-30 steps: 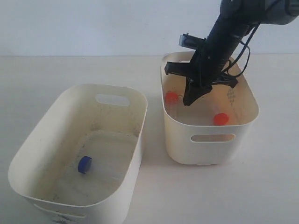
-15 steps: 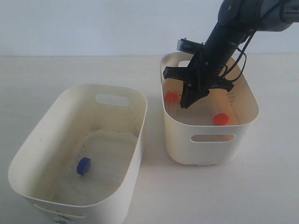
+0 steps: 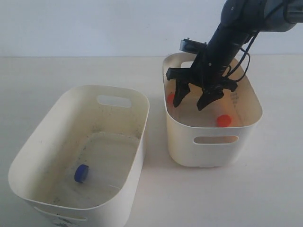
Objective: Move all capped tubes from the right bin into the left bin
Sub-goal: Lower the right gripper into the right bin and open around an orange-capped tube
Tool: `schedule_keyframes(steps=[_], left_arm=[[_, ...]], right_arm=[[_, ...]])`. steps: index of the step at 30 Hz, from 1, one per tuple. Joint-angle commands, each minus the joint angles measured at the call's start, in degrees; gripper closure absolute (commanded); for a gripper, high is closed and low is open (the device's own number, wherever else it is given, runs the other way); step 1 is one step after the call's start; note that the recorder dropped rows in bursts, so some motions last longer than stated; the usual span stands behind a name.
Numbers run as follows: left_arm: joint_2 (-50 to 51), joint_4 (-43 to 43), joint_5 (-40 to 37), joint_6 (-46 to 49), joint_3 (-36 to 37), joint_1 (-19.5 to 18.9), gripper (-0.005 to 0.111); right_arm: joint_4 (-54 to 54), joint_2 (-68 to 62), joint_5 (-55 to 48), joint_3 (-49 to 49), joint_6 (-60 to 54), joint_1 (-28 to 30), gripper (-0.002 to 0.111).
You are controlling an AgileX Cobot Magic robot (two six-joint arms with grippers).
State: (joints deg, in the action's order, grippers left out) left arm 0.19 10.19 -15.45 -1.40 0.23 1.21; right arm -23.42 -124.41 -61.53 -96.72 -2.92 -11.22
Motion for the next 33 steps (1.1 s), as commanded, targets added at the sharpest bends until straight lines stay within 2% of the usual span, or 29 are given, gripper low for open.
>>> schedule_keyframes(steps=[1,6,11,18,20,23,25,33], left_arm=[[-0.2,-0.1,0.5,-0.7,-0.2,-0.1,0.102],[-0.2,-0.1,0.5,-0.7,-0.2,-0.1,0.102],[-0.2,-0.1,0.5,-0.7,-0.2,-0.1,0.102],[-0.2,-0.1,0.5,-0.7,-0.2,-0.1,0.102],[-0.2,-0.1,0.5,-0.7,-0.2,-0.1,0.102],[-0.2,-0.1,0.5,-0.7,-0.2,-0.1,0.102],[-0.2,-0.1,0.5,-0.7,-0.2,-0.1,0.102],[-0.2,-0.1,0.5,-0.7,-0.2,-0.1,0.102]], right_arm=[[-0.2,-1.1,0.4,0.2,-0.7,0.4,0.045],[-3.4,-3.0,0.9,0.2,-0.7,0.4,0.047],[-4.5,-3.3,3.3,0.2,-0.7,-0.1,0.060],[-4.3,-4.1,3.9,0.2,-0.7,-0.2,0.061],[-4.3,-4.4,4.2,0.2,-0.7,-0.2,0.056],[-4.3,-4.4,4.2,0.2,-0.7,-0.3,0.038],[-4.3,-4.4,4.2,0.2,-0.7,-0.3,0.031],[-1.9,-4.4,5.0,0.2,-0.6,-0.4,0.031]])
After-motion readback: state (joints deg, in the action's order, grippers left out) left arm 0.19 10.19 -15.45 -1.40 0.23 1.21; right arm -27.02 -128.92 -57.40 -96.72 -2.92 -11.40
